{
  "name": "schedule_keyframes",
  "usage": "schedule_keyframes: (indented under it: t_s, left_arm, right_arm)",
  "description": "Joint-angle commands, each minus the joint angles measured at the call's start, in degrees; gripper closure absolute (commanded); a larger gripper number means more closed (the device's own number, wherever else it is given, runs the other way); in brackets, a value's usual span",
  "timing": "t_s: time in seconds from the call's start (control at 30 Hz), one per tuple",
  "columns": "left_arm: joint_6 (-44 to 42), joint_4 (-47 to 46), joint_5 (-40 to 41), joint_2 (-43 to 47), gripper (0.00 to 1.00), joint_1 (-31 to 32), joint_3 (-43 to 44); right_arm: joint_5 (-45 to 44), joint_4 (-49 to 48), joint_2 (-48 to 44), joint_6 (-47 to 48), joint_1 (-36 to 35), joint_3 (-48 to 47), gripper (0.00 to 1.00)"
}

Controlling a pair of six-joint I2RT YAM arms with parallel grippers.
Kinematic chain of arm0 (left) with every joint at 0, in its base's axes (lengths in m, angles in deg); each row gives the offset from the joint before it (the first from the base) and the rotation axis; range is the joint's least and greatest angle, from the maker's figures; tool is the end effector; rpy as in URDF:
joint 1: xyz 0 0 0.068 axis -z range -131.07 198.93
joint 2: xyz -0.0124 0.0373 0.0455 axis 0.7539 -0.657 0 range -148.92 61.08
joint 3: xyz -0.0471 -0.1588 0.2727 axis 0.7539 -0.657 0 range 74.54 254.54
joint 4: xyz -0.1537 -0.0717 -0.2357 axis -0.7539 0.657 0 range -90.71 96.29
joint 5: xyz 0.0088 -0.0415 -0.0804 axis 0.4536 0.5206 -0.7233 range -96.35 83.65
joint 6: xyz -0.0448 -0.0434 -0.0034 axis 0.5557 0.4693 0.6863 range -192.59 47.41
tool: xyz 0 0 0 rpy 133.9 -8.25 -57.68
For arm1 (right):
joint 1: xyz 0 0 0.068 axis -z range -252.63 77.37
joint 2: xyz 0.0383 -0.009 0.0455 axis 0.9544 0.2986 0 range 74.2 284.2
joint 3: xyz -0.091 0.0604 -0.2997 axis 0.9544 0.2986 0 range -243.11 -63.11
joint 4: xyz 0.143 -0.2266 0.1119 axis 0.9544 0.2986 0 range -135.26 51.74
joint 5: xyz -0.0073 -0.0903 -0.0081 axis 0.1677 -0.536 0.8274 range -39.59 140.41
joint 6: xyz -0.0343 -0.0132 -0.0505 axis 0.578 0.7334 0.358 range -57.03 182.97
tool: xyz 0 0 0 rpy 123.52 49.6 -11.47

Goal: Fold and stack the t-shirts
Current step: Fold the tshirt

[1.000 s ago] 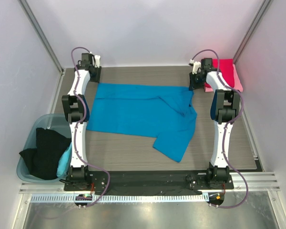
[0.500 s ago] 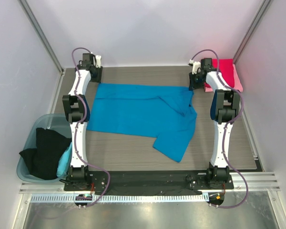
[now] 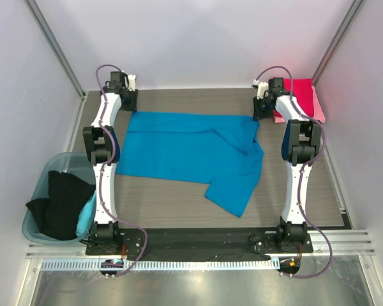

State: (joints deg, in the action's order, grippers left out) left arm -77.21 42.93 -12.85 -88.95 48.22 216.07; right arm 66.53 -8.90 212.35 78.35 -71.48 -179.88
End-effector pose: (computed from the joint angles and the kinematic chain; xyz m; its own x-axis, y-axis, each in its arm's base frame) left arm 0.6459 0.0025 0.1921 -0.7823 0.0703 -0.6189 0.1205 0.9919 -0.0396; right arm 0.5947 0.0012 0.1754 -0.7809 -0.2393 -0.5770 -0.3487 0.9334 0.0849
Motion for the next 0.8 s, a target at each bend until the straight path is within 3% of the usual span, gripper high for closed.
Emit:
schedule_keyframes:
  t_s: [0.0,0.3,0.4,0.5,0.77]
  left_arm:
    - [0.7,0.4,-1.8,3.1,0.59,0.2,0.2]
    - [0.8,0.1,-1.1,2.3,0.65,0.2,0.6]
    - [1.2,-0.9,0.0,3.3,0.55,1.7,2.1]
    - [1.4,-2.2,-0.2,3.8,0.5,1.8,3.9]
    - [2.0,-1.4,-0.8,5.0,0.49,2.1,2.4]
  right_arm:
    - [-1.7,1.2,-0.2,1.1,-0.8,1.2,0.84]
    - [-2.1,1.2,-0.3,1.3,-1.1,1.4,0.84]
    - [-2.2,1.2,-0.2,1.5,-1.1,1.5,0.84]
    - [-2.2,1.1,-0.2,1.5,-1.1,1.5,0.84]
    - [-2.1,1.1,0.2,1.5,-1.1,1.5,0.84]
